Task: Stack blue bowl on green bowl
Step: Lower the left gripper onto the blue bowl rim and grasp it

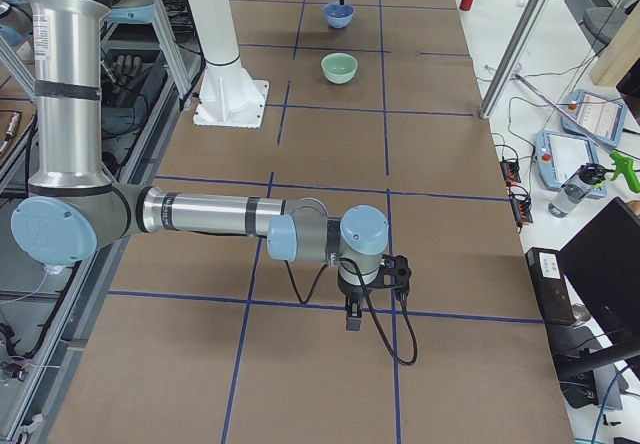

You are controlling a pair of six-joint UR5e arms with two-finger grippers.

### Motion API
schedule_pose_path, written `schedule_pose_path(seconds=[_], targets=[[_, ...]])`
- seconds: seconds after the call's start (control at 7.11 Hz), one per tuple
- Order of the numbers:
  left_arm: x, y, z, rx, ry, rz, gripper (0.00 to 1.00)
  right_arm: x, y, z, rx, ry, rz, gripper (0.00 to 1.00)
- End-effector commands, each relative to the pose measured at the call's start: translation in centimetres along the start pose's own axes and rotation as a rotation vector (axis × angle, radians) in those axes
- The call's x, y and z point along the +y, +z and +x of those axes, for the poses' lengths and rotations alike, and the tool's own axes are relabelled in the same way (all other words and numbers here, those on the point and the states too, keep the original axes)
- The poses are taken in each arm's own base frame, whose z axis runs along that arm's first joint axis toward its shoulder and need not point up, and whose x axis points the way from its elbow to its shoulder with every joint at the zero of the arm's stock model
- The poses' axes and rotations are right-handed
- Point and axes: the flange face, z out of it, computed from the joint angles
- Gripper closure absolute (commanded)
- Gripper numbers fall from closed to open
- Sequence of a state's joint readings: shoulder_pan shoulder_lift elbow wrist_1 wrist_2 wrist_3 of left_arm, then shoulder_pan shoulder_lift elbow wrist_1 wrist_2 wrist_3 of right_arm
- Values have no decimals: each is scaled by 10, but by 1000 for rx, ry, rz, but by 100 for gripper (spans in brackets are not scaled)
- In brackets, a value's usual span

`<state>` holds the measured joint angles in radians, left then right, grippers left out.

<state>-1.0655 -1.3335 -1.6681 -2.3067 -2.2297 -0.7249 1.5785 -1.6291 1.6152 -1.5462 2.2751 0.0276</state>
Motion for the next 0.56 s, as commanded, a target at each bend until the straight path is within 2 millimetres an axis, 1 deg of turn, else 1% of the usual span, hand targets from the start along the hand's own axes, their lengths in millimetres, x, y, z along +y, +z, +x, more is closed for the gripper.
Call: schedule_pose_path(seconds=[0.0,0.14,0.42], targets=[[3,4,3,0,3,-9,94,0,0,0,0,0,0,0],[3,4,3,-1,1,-10,100,0,0,0,0,0,0,0],[1,-3,8,8,5,3,100,0,0,0,0,1,-1,0]])
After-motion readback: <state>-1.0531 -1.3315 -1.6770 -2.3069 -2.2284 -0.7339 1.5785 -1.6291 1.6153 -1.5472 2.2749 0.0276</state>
